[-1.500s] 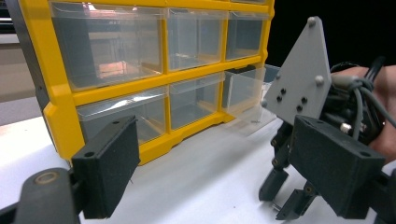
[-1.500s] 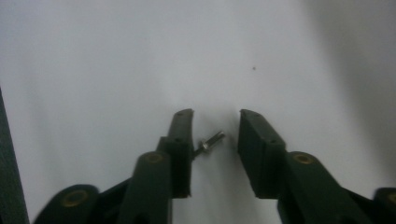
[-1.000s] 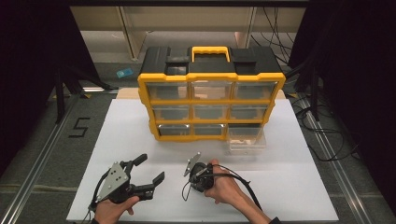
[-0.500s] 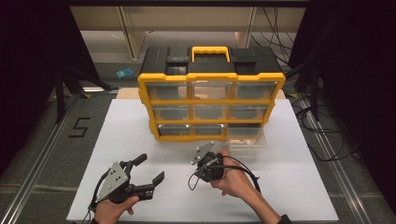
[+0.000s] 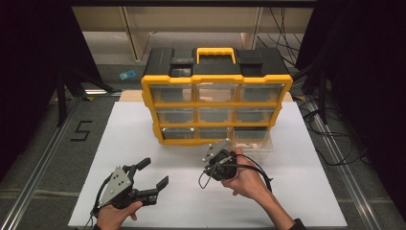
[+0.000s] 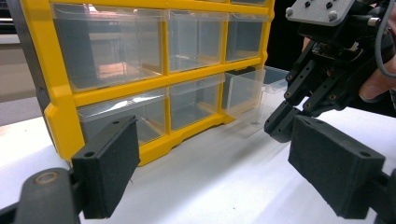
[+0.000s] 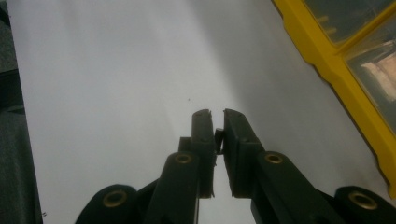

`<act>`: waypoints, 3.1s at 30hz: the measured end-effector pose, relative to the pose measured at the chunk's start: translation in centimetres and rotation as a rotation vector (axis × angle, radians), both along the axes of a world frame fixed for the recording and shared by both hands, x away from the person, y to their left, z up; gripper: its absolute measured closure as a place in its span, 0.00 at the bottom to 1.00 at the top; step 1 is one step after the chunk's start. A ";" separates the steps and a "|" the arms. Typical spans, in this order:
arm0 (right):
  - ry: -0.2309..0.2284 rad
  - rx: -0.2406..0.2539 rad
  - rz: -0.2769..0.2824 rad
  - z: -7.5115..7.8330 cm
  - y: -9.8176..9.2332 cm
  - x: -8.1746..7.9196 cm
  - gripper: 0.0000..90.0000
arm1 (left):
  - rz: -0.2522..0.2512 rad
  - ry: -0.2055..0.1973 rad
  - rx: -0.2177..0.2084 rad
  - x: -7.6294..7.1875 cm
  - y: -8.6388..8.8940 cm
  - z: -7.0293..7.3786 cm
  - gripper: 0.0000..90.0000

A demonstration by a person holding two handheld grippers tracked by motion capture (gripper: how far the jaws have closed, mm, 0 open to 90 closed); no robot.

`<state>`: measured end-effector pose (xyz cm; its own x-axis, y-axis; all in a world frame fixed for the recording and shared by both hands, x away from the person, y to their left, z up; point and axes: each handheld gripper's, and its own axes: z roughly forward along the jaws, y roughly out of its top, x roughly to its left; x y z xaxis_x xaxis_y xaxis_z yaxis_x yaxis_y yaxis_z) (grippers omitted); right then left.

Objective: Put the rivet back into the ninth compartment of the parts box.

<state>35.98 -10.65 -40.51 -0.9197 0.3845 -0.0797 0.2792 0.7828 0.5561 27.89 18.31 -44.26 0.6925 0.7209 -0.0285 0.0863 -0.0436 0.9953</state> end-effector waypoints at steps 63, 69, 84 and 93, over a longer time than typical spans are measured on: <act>-0.133 0.169 -0.267 5.3 -10.0 3.2 0.93 | 0.001 0.000 -0.006 0.0 0.0 0.0 0.18; -0.127 0.156 -0.294 4.9 -10.9 3.7 0.93 | 0.001 0.001 -0.005 0.0 0.0 0.0 0.18; -0.106 0.170 -0.366 3.6 -12.0 4.6 0.83 | 0.000 0.001 -0.007 0.0 0.0 0.0 0.18; -0.095 0.211 -0.380 4.1 -11.8 4.2 0.57 | 0.000 -0.001 -0.008 0.0 0.0 0.0 0.18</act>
<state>40.18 -22.42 -36.39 -0.7025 0.7105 -0.0403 0.4651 0.5013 0.7296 27.84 18.27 -44.22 0.6926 0.7205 -0.0336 0.0854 -0.0356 0.9957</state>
